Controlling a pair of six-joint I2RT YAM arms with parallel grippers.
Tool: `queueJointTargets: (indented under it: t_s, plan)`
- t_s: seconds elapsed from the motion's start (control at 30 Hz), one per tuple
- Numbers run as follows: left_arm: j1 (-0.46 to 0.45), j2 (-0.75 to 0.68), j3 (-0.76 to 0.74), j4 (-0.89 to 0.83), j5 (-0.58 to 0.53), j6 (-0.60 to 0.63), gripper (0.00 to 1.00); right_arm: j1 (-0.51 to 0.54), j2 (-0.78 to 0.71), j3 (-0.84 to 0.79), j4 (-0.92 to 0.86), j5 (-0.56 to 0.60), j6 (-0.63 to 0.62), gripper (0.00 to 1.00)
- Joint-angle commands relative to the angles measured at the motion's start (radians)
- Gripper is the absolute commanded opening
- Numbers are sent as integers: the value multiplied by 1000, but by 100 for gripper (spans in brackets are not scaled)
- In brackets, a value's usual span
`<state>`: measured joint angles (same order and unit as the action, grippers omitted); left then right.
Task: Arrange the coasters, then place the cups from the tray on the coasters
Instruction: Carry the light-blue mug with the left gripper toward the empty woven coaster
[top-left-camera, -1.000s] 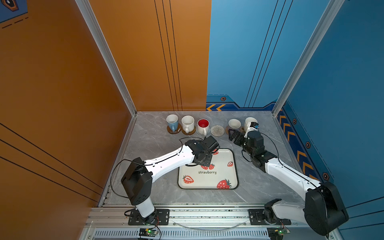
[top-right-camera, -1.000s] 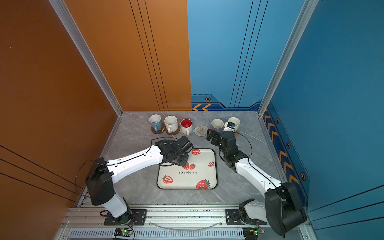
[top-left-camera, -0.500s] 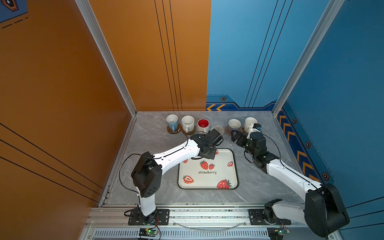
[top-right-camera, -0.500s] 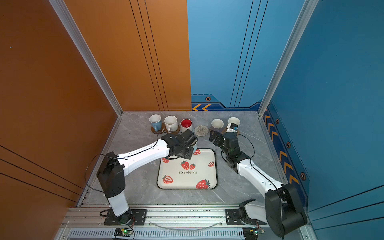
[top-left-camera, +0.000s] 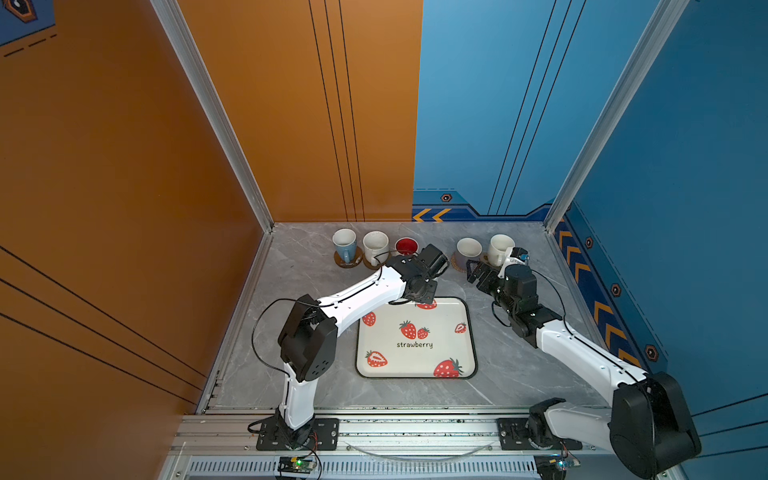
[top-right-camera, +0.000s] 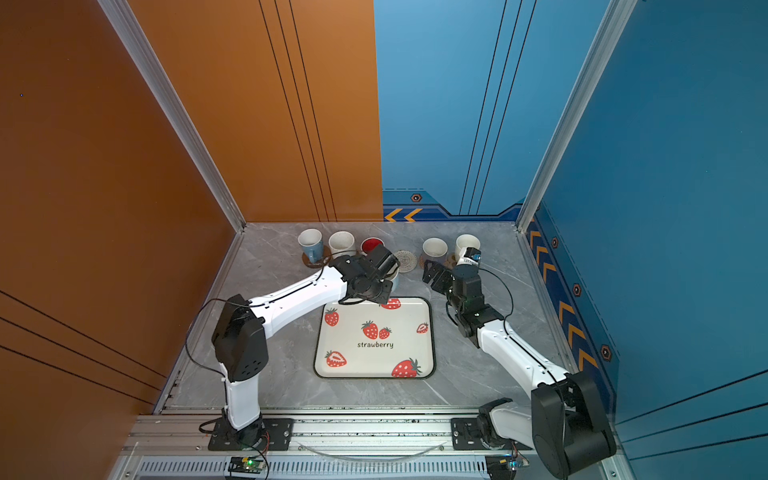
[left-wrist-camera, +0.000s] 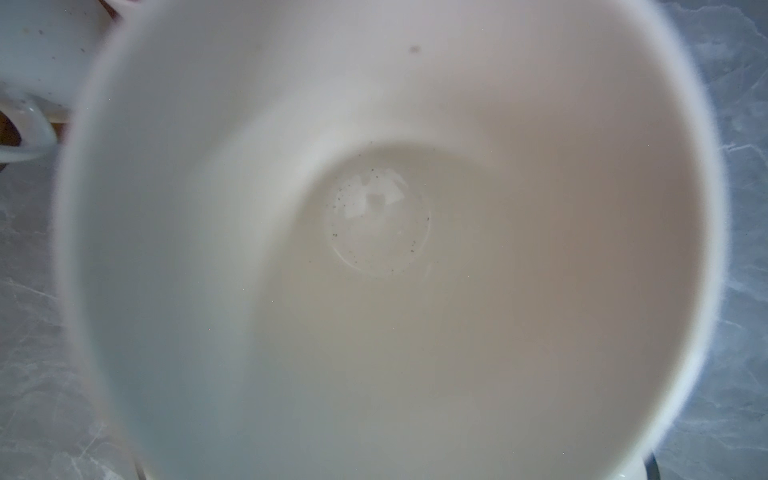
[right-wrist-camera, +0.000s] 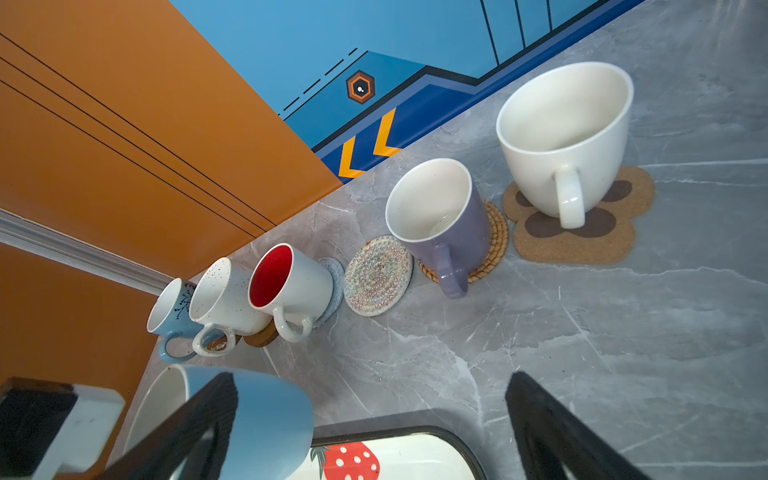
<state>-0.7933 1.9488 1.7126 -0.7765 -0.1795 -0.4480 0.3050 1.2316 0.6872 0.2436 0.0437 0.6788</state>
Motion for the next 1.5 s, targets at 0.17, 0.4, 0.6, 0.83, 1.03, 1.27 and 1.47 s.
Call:
queueJointTargets:
  t_s: [0.17,0.4,0.6,0.83,1.03,1.27,1.47]
  plan:
    - [30,74,178,10,-4,55,0,-29,-17,-19,-8,-47,1,99]
    - [37,162,309,-40,-9,86,0,-52,-26,-31,-16,-61,-7,100]
    - [48,223,379,-53,-2,88,0,-75,-29,-43,-15,-74,-8,99]
    - [55,288,464,-72,0,93,0,-90,-23,-50,-12,-85,-8,100]
    - [60,333,514,-86,-5,104,0,-102,-1,-48,-1,-108,-9,99]
    - [72,382,571,-90,-10,119,0,-110,18,-46,7,-124,-11,99]
    - [75,425,630,-91,-16,150,0,-118,37,-44,17,-138,-9,100]
